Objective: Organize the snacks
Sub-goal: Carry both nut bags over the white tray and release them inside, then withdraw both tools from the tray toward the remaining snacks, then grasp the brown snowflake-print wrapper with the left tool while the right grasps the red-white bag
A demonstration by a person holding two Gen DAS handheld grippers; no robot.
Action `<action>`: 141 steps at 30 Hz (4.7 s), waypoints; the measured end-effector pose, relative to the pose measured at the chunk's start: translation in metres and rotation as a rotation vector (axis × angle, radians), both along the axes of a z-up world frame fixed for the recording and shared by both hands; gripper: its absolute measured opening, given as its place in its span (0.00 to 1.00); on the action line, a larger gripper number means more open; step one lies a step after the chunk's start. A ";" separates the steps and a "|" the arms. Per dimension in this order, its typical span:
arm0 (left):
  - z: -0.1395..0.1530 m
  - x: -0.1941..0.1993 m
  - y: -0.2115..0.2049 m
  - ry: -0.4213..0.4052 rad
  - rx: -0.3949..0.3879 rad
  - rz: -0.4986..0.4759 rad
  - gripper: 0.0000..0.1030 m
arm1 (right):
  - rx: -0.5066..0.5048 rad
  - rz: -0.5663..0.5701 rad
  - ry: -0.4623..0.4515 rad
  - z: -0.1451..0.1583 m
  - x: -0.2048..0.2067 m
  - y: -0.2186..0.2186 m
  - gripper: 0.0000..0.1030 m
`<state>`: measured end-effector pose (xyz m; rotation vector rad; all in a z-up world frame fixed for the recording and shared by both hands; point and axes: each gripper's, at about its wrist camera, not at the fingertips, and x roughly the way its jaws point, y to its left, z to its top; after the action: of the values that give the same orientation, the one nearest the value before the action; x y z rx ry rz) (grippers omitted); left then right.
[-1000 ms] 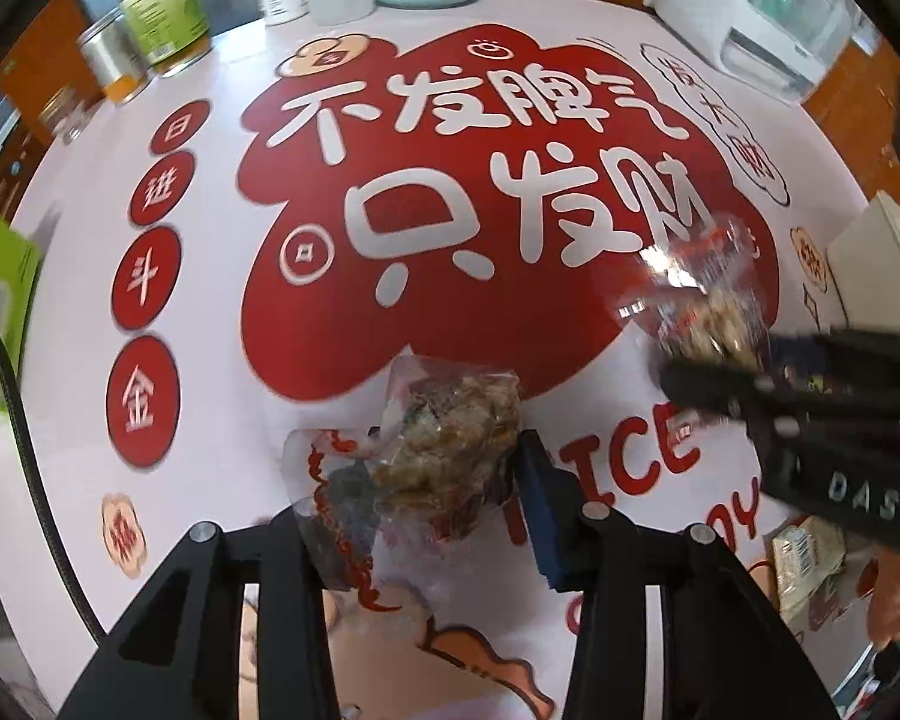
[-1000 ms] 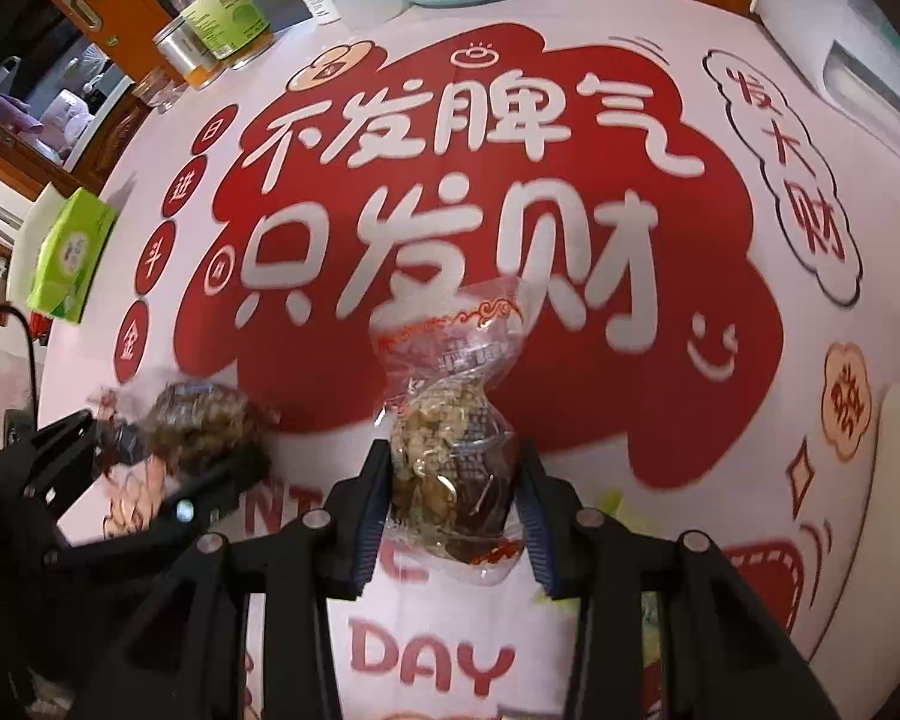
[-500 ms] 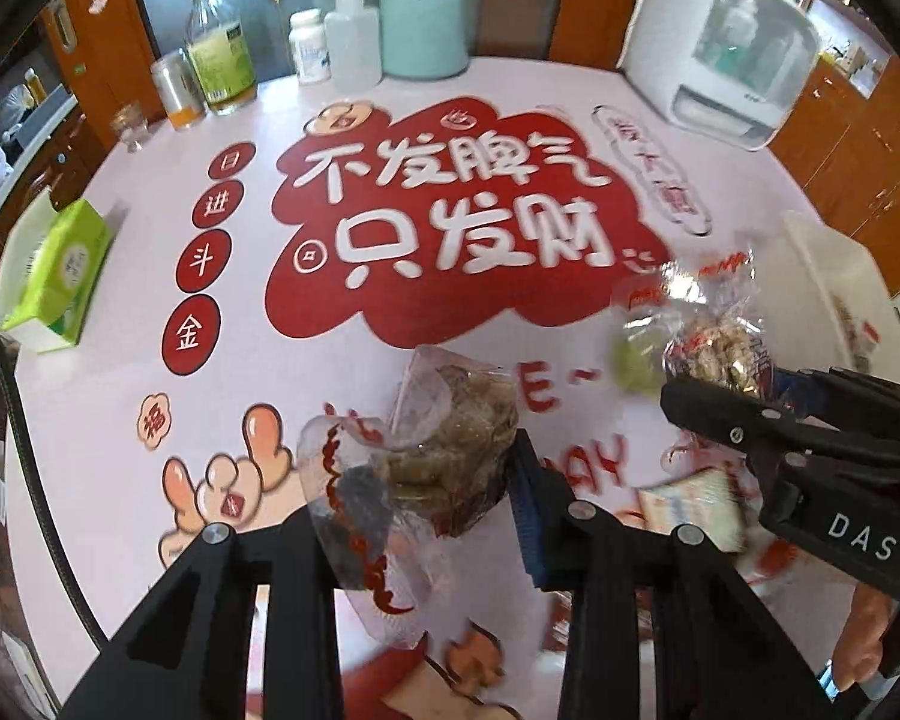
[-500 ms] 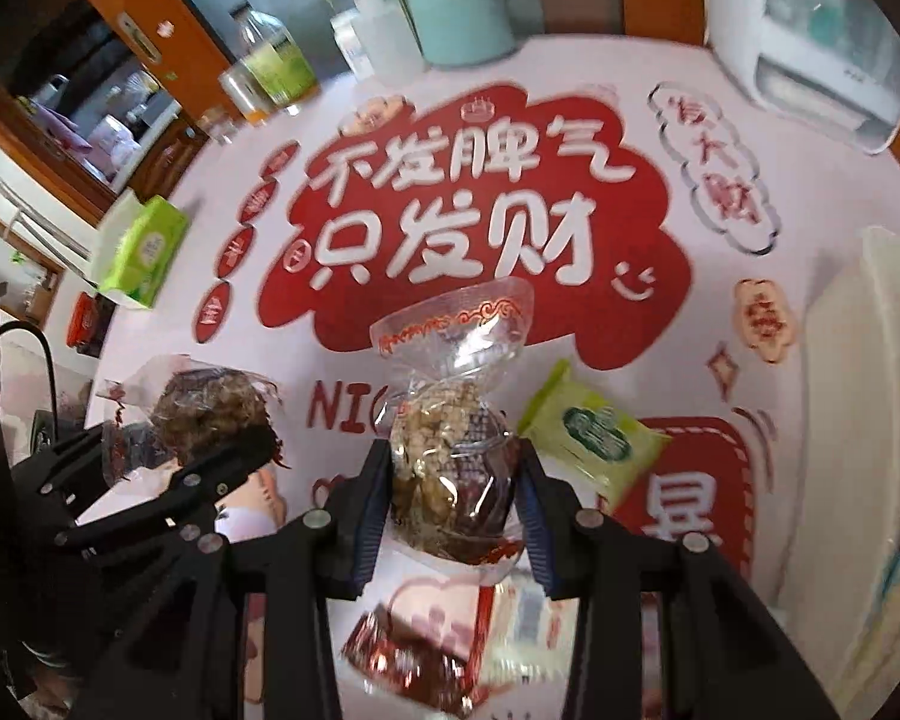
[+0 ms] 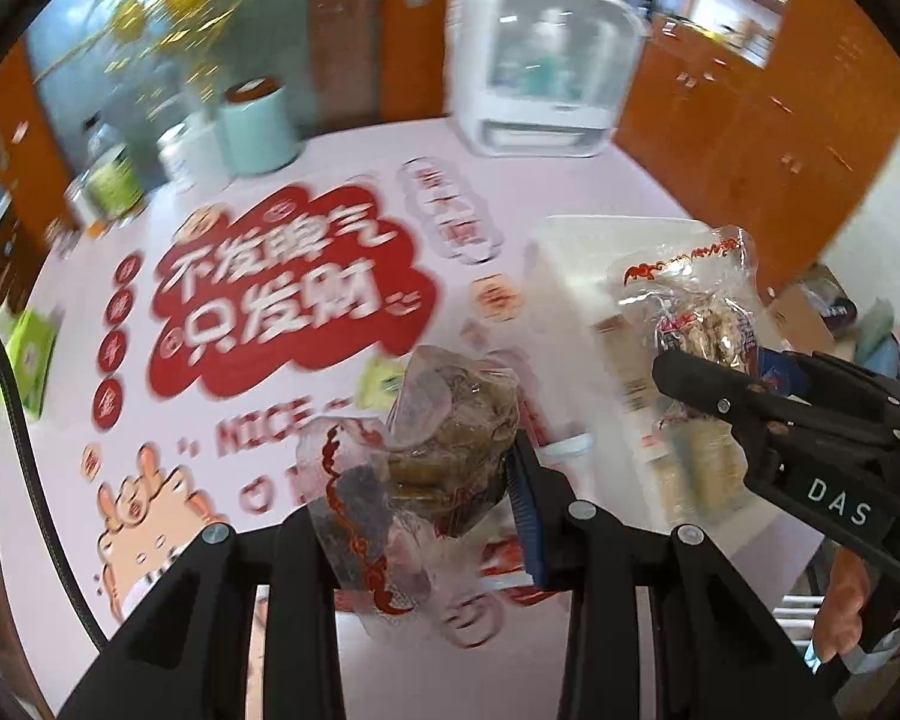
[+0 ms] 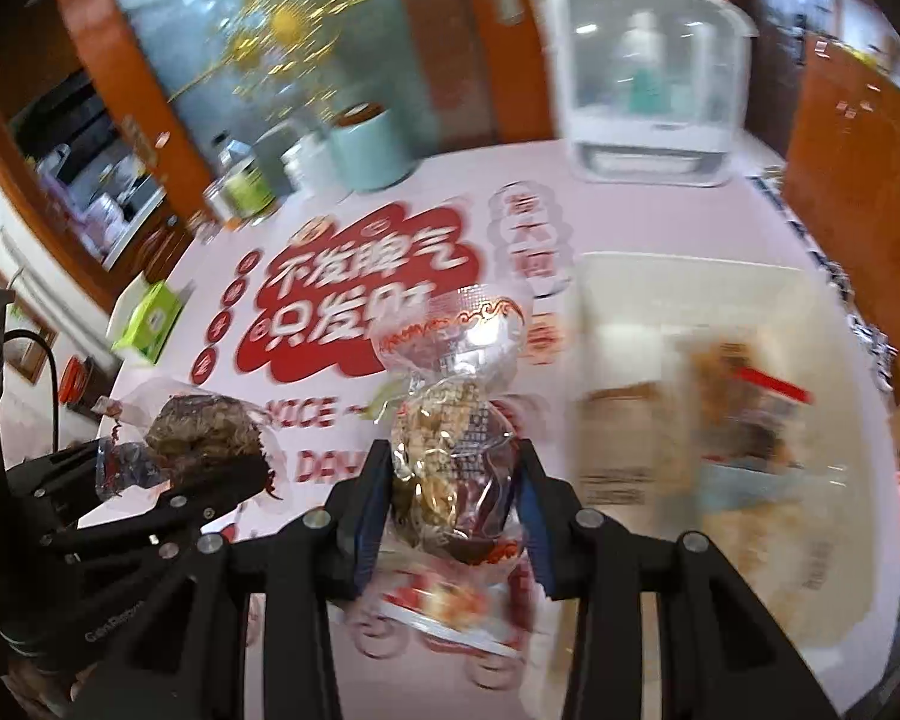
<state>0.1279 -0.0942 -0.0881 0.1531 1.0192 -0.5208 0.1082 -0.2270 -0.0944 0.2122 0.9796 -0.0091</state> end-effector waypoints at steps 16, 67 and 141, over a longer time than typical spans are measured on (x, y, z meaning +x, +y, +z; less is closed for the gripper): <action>0.021 -0.012 -0.158 -0.056 0.025 -0.082 0.33 | -0.076 -0.135 -0.040 0.022 -0.054 -0.141 0.39; 0.022 -0.002 -0.145 -0.062 0.072 0.066 0.86 | -0.055 -0.045 0.003 0.013 -0.046 -0.148 0.51; -0.170 0.004 0.057 0.104 0.240 -0.549 0.58 | -0.055 -0.320 0.269 -0.098 -0.015 0.057 0.52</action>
<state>0.1316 -0.0368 -0.2578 0.6363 1.1414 -0.9088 0.0936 -0.1700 -0.1921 0.3211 1.2023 -0.3649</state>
